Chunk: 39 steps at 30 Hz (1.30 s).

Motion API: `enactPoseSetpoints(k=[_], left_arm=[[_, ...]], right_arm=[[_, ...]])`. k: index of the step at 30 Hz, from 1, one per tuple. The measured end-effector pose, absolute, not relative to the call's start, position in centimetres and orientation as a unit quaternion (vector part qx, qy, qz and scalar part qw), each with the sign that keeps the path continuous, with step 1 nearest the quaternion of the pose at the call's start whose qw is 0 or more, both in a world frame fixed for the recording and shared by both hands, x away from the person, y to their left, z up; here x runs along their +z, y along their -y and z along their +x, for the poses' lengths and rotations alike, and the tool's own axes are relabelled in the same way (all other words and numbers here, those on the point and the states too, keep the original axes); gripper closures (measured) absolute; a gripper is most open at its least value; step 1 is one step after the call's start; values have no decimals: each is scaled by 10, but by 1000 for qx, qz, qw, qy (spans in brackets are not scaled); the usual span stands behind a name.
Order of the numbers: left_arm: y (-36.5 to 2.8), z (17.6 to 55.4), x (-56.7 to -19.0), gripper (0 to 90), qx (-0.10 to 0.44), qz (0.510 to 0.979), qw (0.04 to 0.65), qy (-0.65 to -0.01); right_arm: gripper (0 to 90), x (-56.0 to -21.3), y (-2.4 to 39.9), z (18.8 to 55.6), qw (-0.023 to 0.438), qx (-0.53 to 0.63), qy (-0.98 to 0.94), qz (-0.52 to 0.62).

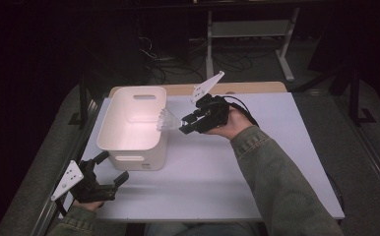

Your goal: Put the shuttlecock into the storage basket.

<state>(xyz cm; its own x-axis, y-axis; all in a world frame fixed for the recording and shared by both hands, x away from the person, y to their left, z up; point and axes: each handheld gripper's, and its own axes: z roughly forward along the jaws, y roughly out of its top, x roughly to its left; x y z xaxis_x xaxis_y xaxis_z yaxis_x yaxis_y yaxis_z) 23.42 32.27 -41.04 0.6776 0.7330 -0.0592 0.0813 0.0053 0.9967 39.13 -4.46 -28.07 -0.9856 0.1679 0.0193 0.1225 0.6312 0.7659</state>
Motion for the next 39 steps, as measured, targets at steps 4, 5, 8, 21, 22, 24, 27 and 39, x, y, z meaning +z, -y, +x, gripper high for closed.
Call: enactPoseSetpoints(k=[4, 5, 8, 21, 22, 24, 27, 39], left_arm=[[-323, 234, -410, 0, 255, 657, 638, -310], [-323, 234, -411, 0, 255, 656, 639, -311], [-323, 234, -411, 0, 255, 656, 639, -310], [-322, 234, -411, 0, 255, 652, 643, -311], [-322, 234, -411, 0, 256, 650, 644, -311], [-322, 234, -411, 0, 255, 650, 644, -312], [-322, 234, -410, 0, 254, 653, 642, -313], [-322, 234, -411, 0, 253, 650, 644, -313]], right_arm=[[627, -279, 38, 393, 23, 421, -903, 80], [628, -279, 36, 394, 26, 423, -903, 77], [628, -277, 32, 395, 25, 424, -902, 75], [627, -274, 14, 398, 19, 426, -902, 70], [628, -274, 12, 399, 19, 426, -902, 68], [628, -274, 9, 398, 16, 427, -901, 70], [628, -274, 5, 400, 17, 426, -902, 64], [627, -272, -10, 401, 10, 433, -899, 64]])
